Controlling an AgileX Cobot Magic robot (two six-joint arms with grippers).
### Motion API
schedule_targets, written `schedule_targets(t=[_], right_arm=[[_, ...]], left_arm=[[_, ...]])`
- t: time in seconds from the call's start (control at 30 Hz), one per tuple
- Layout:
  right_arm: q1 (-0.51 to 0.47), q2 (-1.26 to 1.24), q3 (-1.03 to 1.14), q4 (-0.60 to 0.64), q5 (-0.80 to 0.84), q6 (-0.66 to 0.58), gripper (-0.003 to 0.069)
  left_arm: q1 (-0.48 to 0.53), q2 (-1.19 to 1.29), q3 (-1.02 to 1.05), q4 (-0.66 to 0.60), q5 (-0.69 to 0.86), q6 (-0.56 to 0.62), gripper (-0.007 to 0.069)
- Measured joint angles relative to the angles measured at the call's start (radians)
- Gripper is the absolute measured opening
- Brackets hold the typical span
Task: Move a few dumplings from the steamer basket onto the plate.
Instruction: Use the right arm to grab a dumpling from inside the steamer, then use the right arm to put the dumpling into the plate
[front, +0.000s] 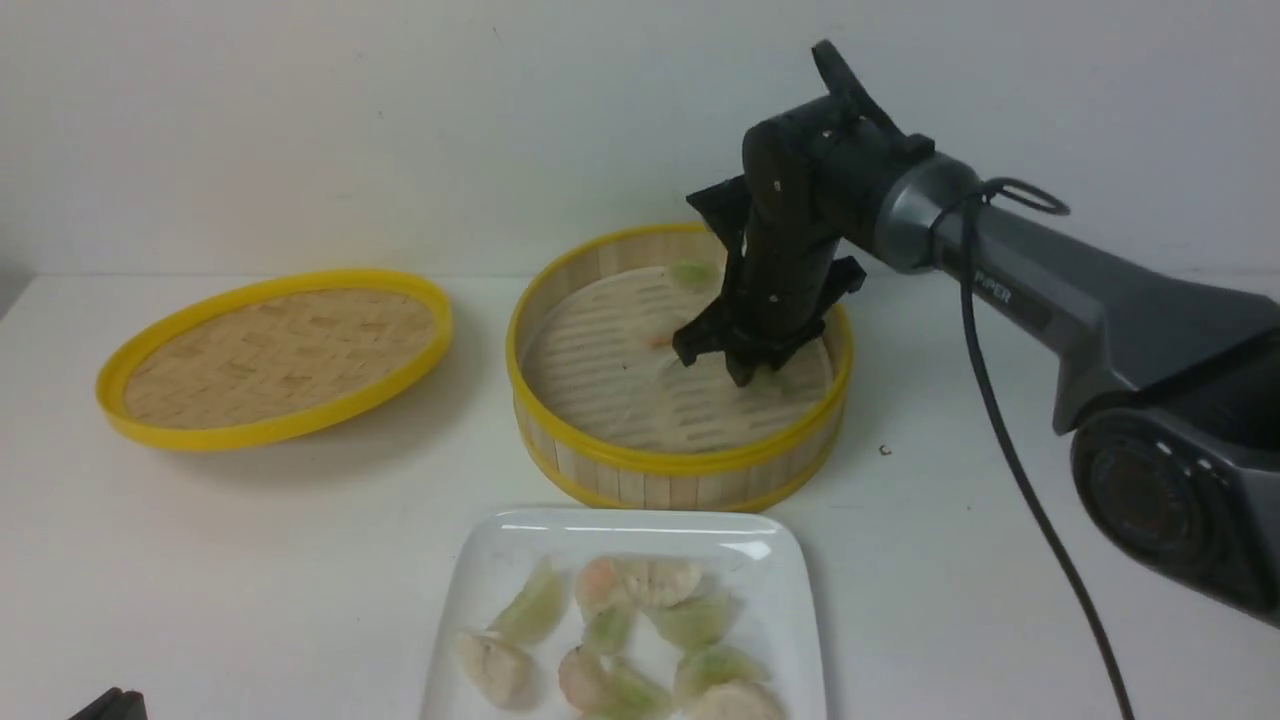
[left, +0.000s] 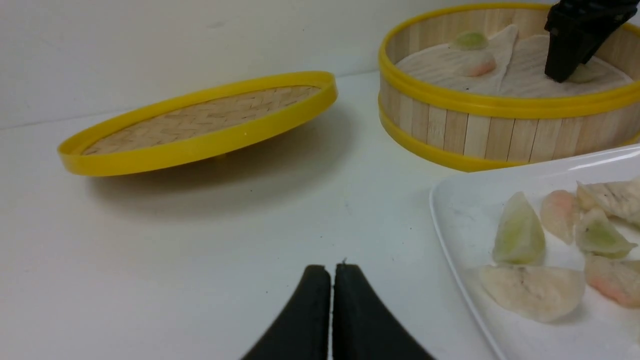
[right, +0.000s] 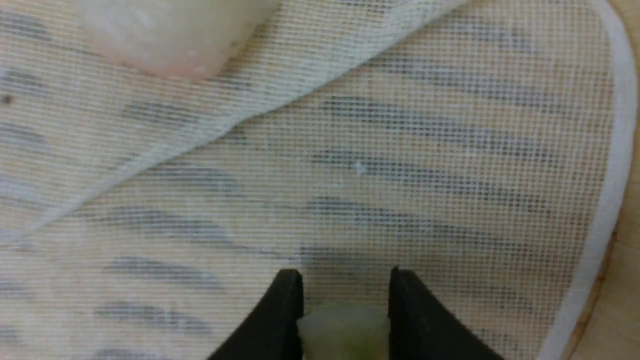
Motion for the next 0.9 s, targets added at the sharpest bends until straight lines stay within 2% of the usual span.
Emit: schedule_targets(t=[0.2, 0.33, 0.47, 0.63, 0.7, 0.8, 0.9], right_arm=[[0.018, -0.220, 0.162, 0.111, -0.003, -0.004, 0.0204], [0.091, -0.417, 0.432, 0.192, -0.005, -0.040, 0.0204], [0.162, -0.464, 0.633, 0.197, -0.005, -0.061, 0.0204], [0.172, -0.435, 0.756, 0.161, -0.088, -0.069, 0.0213], [0.171, -0.426, 0.760, 0.145, -0.136, -0.069, 0.0246], [0.170, -0.420, 0.762, 0.125, -0.178, -0.070, 0.0332], [0.165, -0.420, 0.762, 0.120, -0.177, -0.070, 0.0461]], left_arm=[[0.000, 0.000, 0.000, 0.000, 0.000, 0.000, -0.0006], [0.000, 0.000, 0.000, 0.000, 0.000, 0.000, -0.0006], [0.000, 0.000, 0.000, 0.000, 0.000, 0.000, -0.0006], [0.000, 0.000, 0.000, 0.000, 0.000, 0.000, -0.0006], [0.000, 0.000, 0.000, 0.000, 0.000, 0.000, -0.0006], [0.000, 0.000, 0.000, 0.000, 0.000, 0.000, -0.0006], [0.000, 0.000, 0.000, 0.000, 0.000, 0.000, -0.0006]])
